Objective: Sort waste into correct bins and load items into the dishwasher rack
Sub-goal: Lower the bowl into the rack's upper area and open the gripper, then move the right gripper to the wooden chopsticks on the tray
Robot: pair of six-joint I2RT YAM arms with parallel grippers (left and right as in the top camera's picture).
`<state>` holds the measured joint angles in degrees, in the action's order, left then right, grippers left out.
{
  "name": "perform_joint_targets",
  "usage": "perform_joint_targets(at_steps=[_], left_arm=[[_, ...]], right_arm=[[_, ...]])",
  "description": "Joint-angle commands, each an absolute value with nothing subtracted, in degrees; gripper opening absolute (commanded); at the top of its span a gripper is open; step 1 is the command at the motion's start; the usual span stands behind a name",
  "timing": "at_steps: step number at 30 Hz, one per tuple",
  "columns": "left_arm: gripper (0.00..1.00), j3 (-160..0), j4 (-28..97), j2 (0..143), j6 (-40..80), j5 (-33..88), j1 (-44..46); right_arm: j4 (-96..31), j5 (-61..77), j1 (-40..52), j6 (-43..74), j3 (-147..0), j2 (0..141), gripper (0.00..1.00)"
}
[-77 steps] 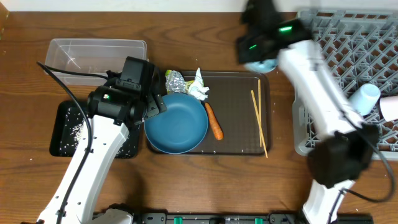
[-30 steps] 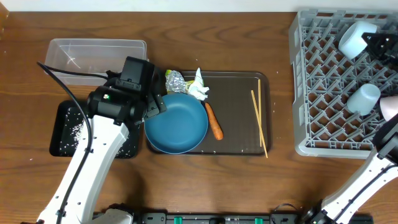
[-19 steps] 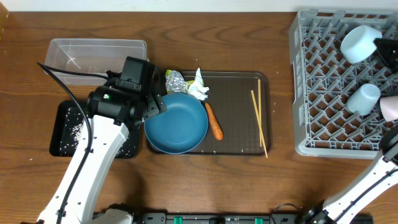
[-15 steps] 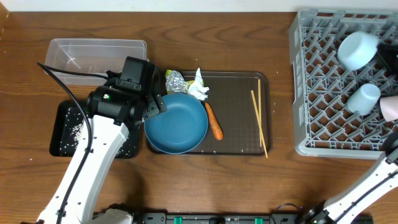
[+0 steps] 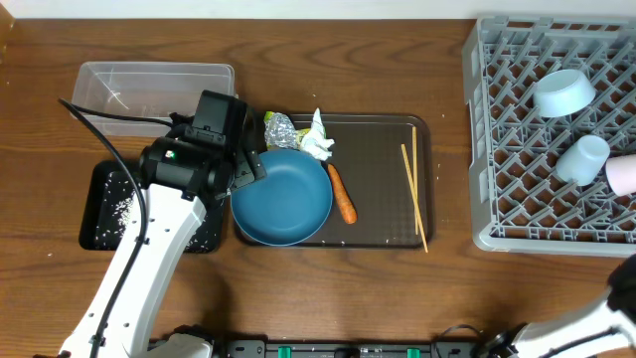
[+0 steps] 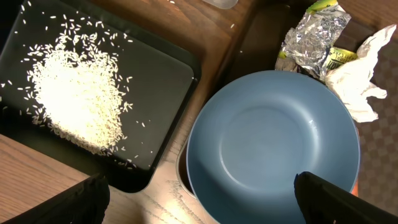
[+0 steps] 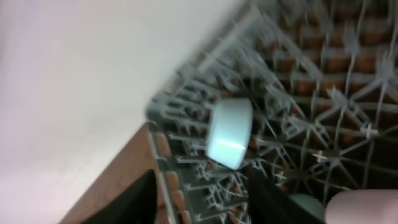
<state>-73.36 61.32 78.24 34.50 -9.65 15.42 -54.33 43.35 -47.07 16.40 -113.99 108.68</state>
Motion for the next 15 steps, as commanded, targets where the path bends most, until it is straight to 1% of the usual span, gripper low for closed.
perform_joint_targets(at_steps=[1, 3, 5, 7, 8, 9, 10, 11, 15], left_arm=[[0.98, -73.67, 61.47, 78.13, 34.37, -10.79, 15.18], [0.98, -73.67, 61.47, 78.13, 34.37, -10.79, 15.18], [0.98, -73.67, 61.47, 78.13, 34.37, -10.79, 15.18], [0.98, -73.67, 61.47, 78.13, 34.37, -10.79, 15.18], [0.98, -73.67, 61.47, 78.13, 34.37, -10.79, 15.18], [0.98, -73.67, 61.47, 78.13, 34.37, -10.81, 15.18], [0.98, -73.67, 61.47, 78.13, 34.37, -10.79, 15.18], [0.98, -73.67, 61.47, 78.13, 34.37, -10.79, 15.18], [0.98, -73.67, 61.47, 78.13, 34.37, -10.81, 15.18]], right_arm=[[-54.68, 40.71, -43.27, 17.78, -114.48, 102.78, 0.54], [-55.51, 39.9, -40.07, 17.76, -114.48, 99.81, 0.58], [-57.36, 37.19, -35.92, 17.69, -114.48, 97.32, 0.59], [-59.86, 31.73, -29.65, 16.99, -114.48, 94.96, 0.6], [-60.84, 28.86, -26.61, 16.45, -114.48, 94.3, 0.63], [-62.08, 25.08, -22.87, 16.01, -114.48, 93.84, 0.69], [-63.29, 20.97, -18.96, 16.01, -114.48, 93.73, 0.81], [-64.31, 17.52, -15.68, 16.03, -114.48, 93.76, 0.98], [-68.51, 7.16, -2.92, 16.03, -114.43, 95.79, 0.99]])
